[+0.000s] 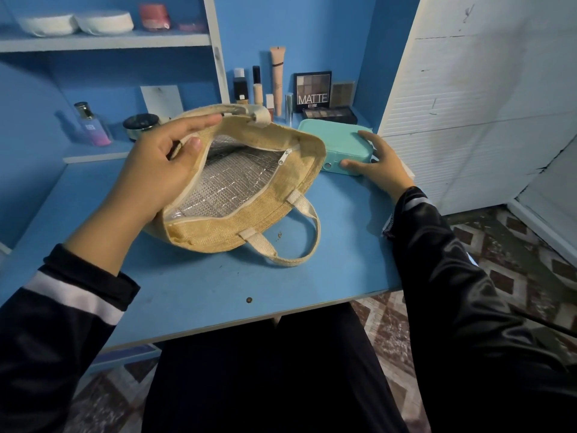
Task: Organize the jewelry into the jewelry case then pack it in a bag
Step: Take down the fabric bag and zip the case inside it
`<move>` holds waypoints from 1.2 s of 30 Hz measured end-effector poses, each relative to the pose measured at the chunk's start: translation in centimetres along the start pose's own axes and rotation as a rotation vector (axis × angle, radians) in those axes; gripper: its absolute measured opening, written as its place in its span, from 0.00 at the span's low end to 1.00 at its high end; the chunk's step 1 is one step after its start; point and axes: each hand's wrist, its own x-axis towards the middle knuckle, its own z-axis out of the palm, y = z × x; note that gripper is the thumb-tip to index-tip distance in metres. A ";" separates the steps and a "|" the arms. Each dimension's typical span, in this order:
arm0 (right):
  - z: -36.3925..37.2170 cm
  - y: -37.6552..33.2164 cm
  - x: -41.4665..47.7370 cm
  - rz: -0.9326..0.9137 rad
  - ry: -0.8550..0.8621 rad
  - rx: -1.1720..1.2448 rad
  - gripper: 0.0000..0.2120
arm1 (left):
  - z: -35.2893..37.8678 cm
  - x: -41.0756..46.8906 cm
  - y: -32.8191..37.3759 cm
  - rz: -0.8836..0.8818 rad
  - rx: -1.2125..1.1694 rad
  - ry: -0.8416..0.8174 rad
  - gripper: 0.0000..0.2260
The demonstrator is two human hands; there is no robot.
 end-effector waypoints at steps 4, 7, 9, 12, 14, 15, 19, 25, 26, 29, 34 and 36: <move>-1.1 -0.2 1.1 -0.023 -0.127 -0.038 0.38 | -0.1 0.1 0.2 -0.007 -0.002 0.010 0.19; -1.3 -0.2 1.5 -0.046 -0.142 -0.071 0.38 | -0.1 0.2 0.1 -0.018 0.002 0.010 0.19; -1.1 0.0 1.4 -0.060 -0.109 -0.074 0.38 | 0.0 0.2 0.0 -0.023 0.002 0.016 0.19; -0.7 0.3 0.9 -0.061 -0.029 -0.056 0.37 | 0.1 0.2 0.0 -0.022 -0.001 0.023 0.19; -0.6 0.3 0.2 -0.056 0.014 -0.063 0.35 | 0.2 0.2 0.0 -0.016 0.001 0.021 0.19; -0.5 0.3 -0.2 -0.055 0.038 -0.067 0.35 | 0.2 0.1 0.0 -0.016 0.003 0.018 0.18; -0.6 -0.3 -2.3 -0.050 0.118 -0.100 0.32 | 0.3 -0.1 0.0 -0.022 0.011 0.016 0.18; -0.9 -0.3 -6.7 -0.021 0.190 -0.109 0.32 | 0.3 -0.2 -0.1 -0.016 -0.010 0.005 0.18; -1.0 -0.1 -7.2 -0.018 0.189 -0.118 0.31 | 0.4 -0.2 -0.2 -0.017 -0.006 0.004 0.18; -1.3 -0.1 -7.9 -0.007 0.131 -0.132 0.33 | 0.6 -0.2 -0.3 -0.020 0.001 -0.003 0.18; -1.6 -0.6 -7.0 -0.021 0.046 -0.175 0.37 | 0.5 0.1 -0.2 -0.035 -0.044 -0.020 0.19; -1.6 -0.7 -6.9 -0.020 0.056 -0.173 0.36 | 0.4 0.2 -0.1 -0.040 -0.084 -0.036 0.19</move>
